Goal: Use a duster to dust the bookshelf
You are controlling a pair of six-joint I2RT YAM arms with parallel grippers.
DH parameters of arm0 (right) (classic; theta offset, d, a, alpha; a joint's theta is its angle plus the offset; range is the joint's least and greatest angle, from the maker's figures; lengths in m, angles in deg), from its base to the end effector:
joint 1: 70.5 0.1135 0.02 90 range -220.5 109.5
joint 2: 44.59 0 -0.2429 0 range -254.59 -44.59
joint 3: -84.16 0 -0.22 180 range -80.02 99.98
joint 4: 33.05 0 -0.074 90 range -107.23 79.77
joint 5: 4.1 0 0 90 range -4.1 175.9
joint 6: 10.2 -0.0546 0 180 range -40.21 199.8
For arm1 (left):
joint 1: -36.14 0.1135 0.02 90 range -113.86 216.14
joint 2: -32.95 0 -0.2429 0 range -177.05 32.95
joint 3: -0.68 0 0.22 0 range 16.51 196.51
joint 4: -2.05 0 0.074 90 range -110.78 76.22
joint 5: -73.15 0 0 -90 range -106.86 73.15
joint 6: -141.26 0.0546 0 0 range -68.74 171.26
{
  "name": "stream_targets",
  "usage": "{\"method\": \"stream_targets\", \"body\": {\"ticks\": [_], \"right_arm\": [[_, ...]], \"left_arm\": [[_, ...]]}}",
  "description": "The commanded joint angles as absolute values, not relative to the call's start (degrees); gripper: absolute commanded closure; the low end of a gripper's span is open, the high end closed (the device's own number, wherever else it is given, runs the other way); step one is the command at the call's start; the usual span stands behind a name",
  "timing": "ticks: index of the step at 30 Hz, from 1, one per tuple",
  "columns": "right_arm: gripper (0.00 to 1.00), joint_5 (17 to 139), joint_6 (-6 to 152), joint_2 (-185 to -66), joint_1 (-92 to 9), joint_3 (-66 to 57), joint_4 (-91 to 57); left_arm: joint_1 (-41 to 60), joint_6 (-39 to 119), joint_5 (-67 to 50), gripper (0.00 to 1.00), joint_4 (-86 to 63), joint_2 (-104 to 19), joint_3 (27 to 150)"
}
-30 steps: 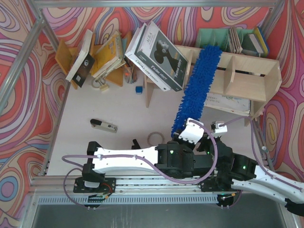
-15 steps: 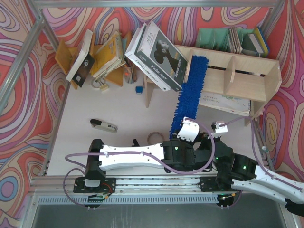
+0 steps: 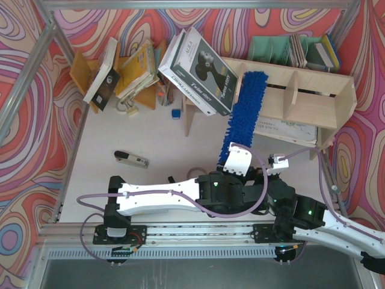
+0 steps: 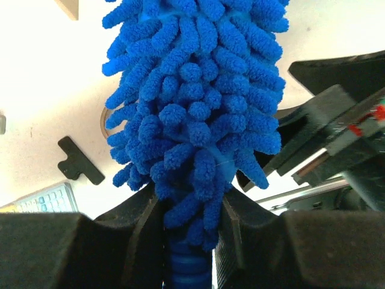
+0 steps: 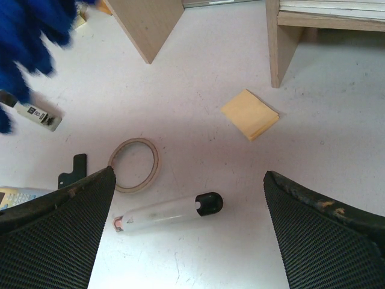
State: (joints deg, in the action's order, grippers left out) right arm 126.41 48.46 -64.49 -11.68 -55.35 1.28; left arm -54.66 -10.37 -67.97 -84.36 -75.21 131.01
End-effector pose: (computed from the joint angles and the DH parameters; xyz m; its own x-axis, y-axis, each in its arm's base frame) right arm 0.0872 0.0755 0.2461 -0.2734 0.3120 -0.9099 -0.2126 0.9030 0.3735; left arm 0.0377 -0.3471 0.3298 -0.5504 0.1380 -0.8234 0.3115 0.9490 -0.0493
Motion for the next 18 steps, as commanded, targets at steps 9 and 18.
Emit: {"method": "stream_targets", "body": {"ticks": [9,18], "right_arm": [[0.01,127.83,47.99,-63.75,-11.70,-55.32,2.11],[0.01,127.80,47.92,-63.74,-11.70,-55.27,2.10]], "left_arm": [[-55.79,-10.11,-74.34,1.00,-85.01,-71.21,132.92],[-55.57,-15.13,-68.51,1.00,-85.51,-71.63,126.57]]}}
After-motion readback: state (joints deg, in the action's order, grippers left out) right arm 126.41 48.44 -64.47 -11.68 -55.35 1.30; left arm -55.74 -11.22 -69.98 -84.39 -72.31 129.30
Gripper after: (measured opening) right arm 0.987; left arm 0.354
